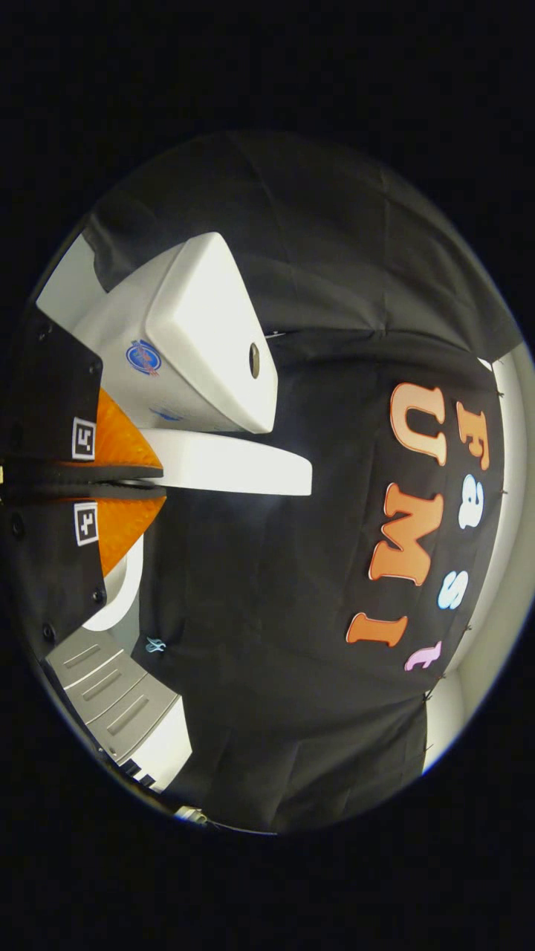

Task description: Open the toilet lid.

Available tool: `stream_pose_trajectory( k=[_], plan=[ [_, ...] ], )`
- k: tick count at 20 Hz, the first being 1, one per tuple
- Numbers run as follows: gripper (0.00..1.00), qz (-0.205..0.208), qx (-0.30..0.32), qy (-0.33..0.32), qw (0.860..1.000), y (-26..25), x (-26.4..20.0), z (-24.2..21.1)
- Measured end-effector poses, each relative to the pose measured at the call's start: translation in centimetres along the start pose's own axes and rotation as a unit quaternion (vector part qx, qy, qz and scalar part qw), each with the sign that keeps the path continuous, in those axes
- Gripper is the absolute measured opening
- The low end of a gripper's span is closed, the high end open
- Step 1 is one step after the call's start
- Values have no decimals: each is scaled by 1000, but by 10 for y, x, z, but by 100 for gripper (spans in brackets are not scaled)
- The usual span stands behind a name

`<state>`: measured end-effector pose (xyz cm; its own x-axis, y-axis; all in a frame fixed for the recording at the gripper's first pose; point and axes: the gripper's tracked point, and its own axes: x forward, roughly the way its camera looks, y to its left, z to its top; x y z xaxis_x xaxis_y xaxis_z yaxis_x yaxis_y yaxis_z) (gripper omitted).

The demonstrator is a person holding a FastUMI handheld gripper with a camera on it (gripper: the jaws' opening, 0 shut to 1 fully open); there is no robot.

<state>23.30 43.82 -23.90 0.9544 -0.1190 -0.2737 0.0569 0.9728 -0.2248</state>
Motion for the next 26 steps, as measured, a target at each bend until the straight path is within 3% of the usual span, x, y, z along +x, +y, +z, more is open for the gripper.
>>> stream_pose_trajectory(
  k=[10,20,24,26],
  plan=[
    [7,18,-41,-13,999,47,1,9],
    [9,-3,-71,-9,997,45,4,8],
    [16,17,-73,-10,997,49,-1,15],
    [41,37,-69,-6,997,58,-3,14]
  ],
)
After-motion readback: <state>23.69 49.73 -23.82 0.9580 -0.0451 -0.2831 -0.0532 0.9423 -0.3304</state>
